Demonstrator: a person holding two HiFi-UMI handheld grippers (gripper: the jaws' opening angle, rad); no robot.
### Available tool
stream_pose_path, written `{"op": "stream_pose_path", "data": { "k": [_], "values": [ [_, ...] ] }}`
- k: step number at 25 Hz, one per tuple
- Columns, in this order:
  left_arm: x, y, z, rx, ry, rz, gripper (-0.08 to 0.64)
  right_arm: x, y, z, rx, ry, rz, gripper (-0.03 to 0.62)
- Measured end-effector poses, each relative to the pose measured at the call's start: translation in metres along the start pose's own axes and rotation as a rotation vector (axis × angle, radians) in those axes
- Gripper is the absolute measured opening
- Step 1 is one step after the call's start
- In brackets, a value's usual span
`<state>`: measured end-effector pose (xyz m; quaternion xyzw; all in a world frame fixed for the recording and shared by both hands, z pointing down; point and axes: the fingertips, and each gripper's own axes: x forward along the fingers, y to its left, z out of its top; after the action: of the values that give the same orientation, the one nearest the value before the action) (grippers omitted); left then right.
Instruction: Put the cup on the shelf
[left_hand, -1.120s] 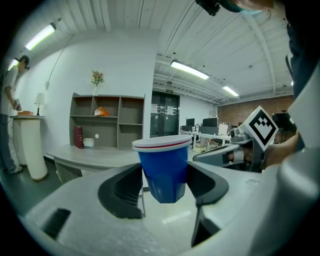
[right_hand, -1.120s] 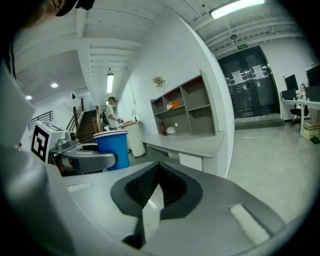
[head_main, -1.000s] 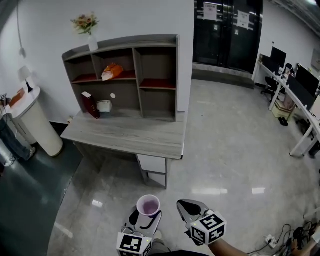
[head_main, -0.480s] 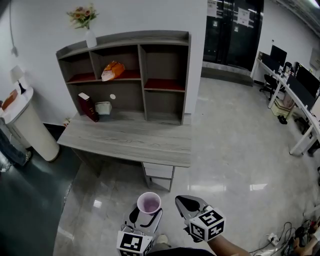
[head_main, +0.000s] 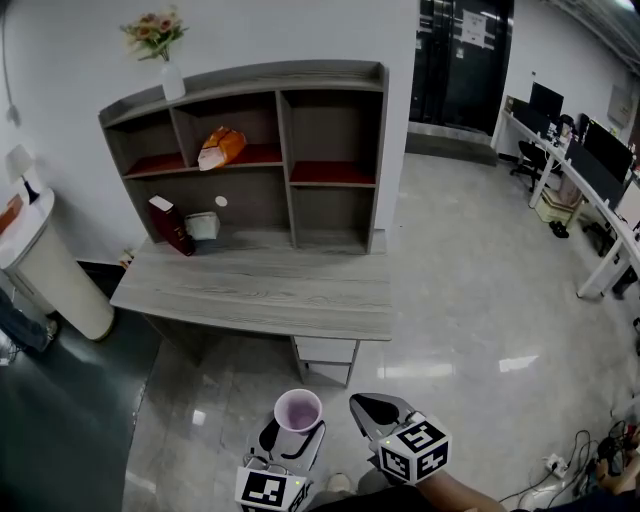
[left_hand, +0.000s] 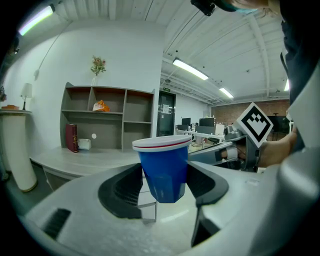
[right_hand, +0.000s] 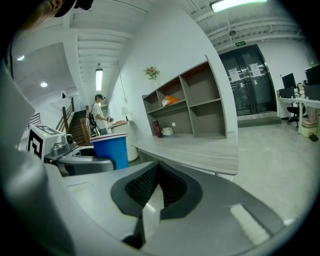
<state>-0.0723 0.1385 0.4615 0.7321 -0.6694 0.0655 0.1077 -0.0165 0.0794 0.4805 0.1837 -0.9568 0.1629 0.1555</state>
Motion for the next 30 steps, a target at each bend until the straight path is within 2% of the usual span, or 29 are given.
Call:
{"op": "stream_pose_path", "data": {
  "k": [9,14,23,30],
  "values": [
    [0.015,0.019,0.002,-0.017,-0.007,-0.012,0.264,0.021,-0.009,0.006,-0.018,0.029,-0.017,0.000],
    [0.029,0.039,0.004,-0.032,-0.008,0.022,0.264,0.045,-0.020,0.022,-0.025,0.014,0.007,0.000],
    [0.086,0.068,0.035,-0.005,-0.009,0.027,0.264,0.088,-0.053,0.067,-0.056,0.000,0.045,0.000],
    [0.131,0.088,0.052,-0.006,0.004,0.036,0.264,0.114,-0.092,0.091,-0.043,0.002,0.047,0.000]
  ]
}}
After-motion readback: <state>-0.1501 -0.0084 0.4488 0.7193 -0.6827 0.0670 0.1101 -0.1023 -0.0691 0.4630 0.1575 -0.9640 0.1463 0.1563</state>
